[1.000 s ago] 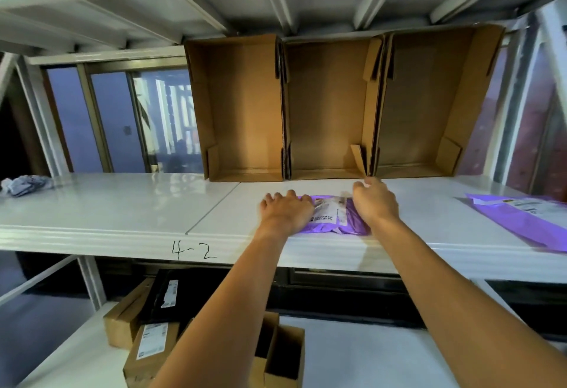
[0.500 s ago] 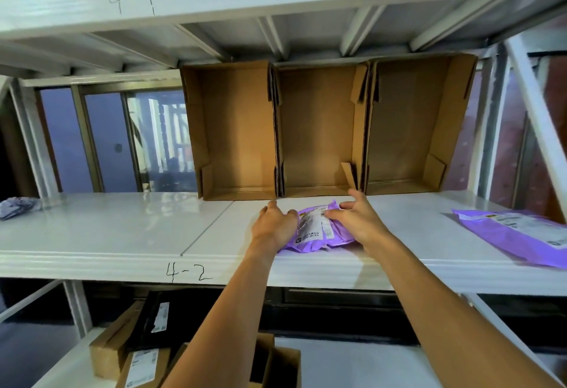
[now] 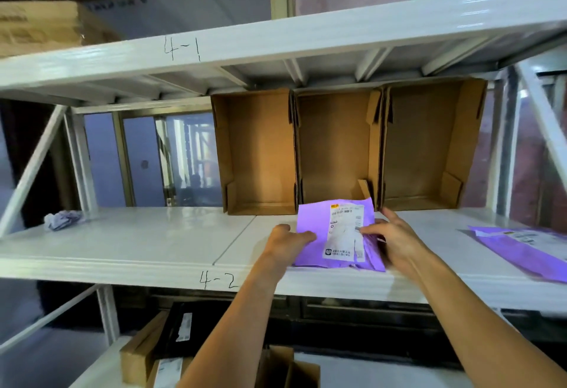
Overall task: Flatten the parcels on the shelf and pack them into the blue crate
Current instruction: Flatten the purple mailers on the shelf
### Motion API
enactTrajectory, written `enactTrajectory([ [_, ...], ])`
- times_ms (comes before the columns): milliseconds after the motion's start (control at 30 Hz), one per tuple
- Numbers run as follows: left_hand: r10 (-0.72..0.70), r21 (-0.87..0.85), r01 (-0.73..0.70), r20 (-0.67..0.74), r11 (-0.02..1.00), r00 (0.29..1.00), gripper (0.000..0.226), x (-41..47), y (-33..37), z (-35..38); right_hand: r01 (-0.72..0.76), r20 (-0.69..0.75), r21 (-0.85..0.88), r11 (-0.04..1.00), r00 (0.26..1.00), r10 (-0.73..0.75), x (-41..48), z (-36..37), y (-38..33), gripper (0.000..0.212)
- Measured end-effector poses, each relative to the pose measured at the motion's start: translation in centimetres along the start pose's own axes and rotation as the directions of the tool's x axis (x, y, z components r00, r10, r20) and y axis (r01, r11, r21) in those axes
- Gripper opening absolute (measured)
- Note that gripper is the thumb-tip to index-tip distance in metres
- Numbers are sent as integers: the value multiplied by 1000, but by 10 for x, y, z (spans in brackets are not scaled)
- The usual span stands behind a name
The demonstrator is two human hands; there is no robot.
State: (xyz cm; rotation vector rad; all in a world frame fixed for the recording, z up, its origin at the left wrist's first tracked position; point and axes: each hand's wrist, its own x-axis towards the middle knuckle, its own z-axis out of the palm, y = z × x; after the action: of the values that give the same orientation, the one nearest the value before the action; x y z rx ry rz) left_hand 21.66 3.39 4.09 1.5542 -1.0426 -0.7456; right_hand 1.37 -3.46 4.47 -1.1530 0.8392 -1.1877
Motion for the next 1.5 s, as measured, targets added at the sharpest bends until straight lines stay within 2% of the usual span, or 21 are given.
enactTrajectory([
  [33, 0, -42, 1, 11, 999, 1000, 81, -3, -2, -3, -4, 13, 16, 1000, 1000, 4, -3, -1, 0, 91],
  [67, 17, -80, -15, 25, 997, 1000, 63, -7, -1, -7, 1, 29, 27, 1000, 1000, -2, -4, -2, -1, 84],
  [133, 69, -116, -63, 54, 991, 996, 24, -20, -1, -12, 3, 79, 41, 999, 997, -6, -14, -5, -2, 60],
  [167, 96, -126, -86, 78, 988, 992, 18, -25, -1, -14, -6, 112, 54, 999, 994, 0, -19, -6, -4, 51],
  [267, 153, -189, -119, 175, 975, 973, 18, -50, -1, -13, -25, 187, 120, 992, 982, 2, -36, -18, -3, 43],
  [367, 187, -280, -114, 251, 953, 950, 22, -74, -2, -5, 7, 183, 138, 990, 983, -33, -54, -27, -3, 41],
  [500, 203, -356, -102, 260, 929, 944, 23, -101, -11, 9, 72, 157, 122, 990, 983, -91, -87, -37, -1, 43],
  [733, 137, -443, -14, 246, 896, 960, 24, -142, -37, 37, 116, 144, 129, 985, 980, -134, -151, -76, 32, 42],
  [867, 124, -392, 7, 308, 920, 943, 17, -168, -59, 62, 44, 116, 175, 984, 991, -65, -186, -101, 64, 47],
  [967, 105, -341, 25, 358, 940, 928, 21, -180, -76, 81, -25, 111, 182, 983, 994, 4, -209, -120, 93, 40],
  [1100, 41, -309, 90, 393, 947, 919, 21, -193, -107, 109, -134, 84, 112, 985, 989, 125, -240, -150, 146, 45],
  [1167, -1, -293, 127, 397, 948, 918, 17, -196, -124, 120, -175, 71, 51, 983, 983, 172, -254, -162, 168, 40],
  [1267, -66, -225, 181, 439, 957, 896, 16, -203, -160, 143, -235, -5, 15, 972, 972, 235, -277, -185, 206, 31],
  [1500, -196, -124, 303, 528, 945, 827, 15, -220, -239, 189, -352, -138, 55, 935, 924, 356, -312, -227, 282, 35],
])
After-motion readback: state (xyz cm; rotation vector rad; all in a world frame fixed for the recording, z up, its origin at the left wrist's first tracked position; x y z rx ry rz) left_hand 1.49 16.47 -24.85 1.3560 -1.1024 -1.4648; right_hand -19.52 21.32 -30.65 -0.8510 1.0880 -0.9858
